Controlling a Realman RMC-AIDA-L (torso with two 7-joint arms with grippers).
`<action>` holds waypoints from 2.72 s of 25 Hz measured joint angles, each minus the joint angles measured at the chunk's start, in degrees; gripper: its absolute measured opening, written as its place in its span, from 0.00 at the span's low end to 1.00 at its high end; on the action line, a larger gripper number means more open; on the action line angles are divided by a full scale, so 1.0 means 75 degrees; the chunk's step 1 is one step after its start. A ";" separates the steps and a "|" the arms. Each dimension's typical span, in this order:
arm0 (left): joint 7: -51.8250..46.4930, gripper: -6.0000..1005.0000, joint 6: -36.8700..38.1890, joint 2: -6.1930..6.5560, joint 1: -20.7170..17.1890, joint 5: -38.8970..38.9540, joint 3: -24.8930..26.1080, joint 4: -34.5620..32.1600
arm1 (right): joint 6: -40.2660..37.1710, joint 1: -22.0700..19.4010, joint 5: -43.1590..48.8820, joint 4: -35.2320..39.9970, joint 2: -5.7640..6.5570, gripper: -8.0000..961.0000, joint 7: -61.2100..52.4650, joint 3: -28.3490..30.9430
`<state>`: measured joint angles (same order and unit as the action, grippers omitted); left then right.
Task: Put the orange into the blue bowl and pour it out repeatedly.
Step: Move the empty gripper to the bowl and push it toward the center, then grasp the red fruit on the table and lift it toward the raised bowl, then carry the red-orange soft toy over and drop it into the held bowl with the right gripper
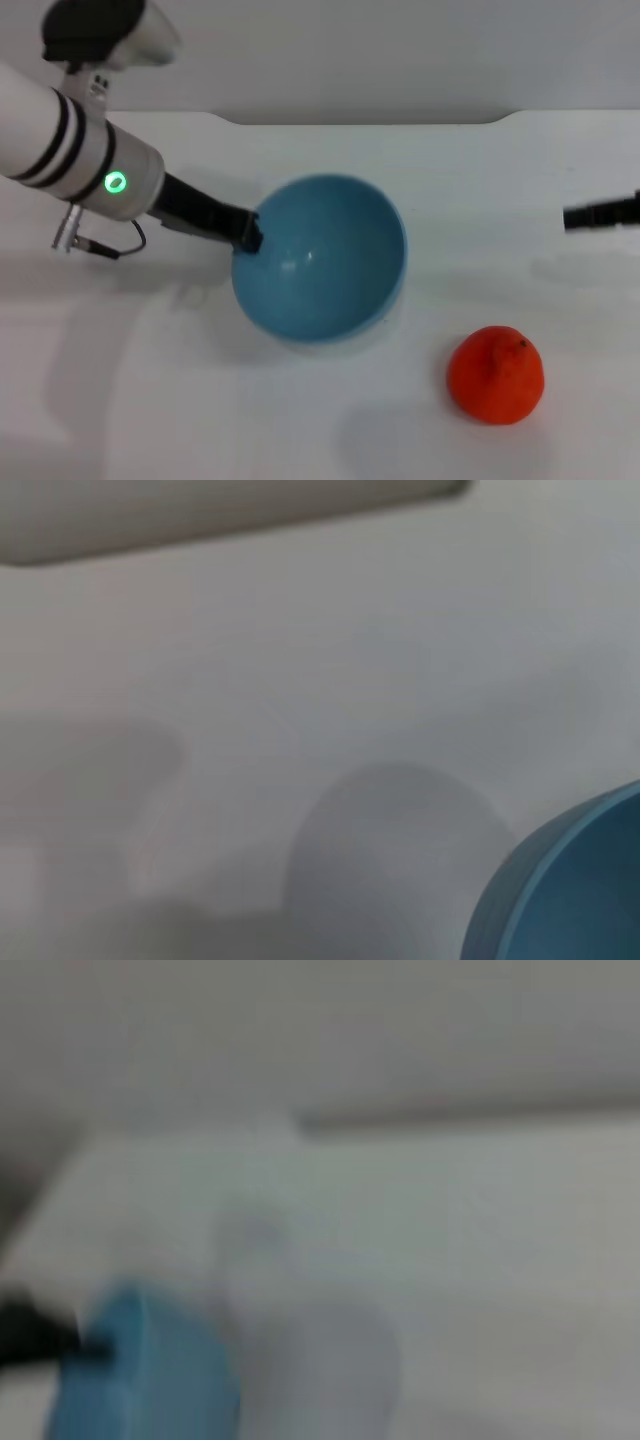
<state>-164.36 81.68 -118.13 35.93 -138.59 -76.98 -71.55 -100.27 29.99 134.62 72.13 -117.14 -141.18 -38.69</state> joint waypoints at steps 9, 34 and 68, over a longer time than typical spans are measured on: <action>-0.0063 0.01 0.0024 -0.0006 -0.0052 -0.0279 0.0163 0.0105 | -0.1164 0.0492 0.0971 0.0437 -0.0123 0.50 -0.0671 -0.1028; -0.0053 0.01 -0.0146 -0.0022 -0.0122 -0.0224 -0.0371 0.0071 | 0.1310 0.1200 0.1094 -0.2617 -0.0195 0.50 -0.1089 -0.3453; -0.0044 0.01 0.0030 -0.0080 0.0781 -0.0356 -0.2111 0.0491 | -0.0446 0.1111 -0.1263 0.1303 -0.0156 0.13 -0.0133 -0.2009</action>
<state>-164.69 81.90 -118.73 41.79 -141.26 -92.81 -67.86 -103.61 38.32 125.15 81.90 -118.31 -142.18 -53.76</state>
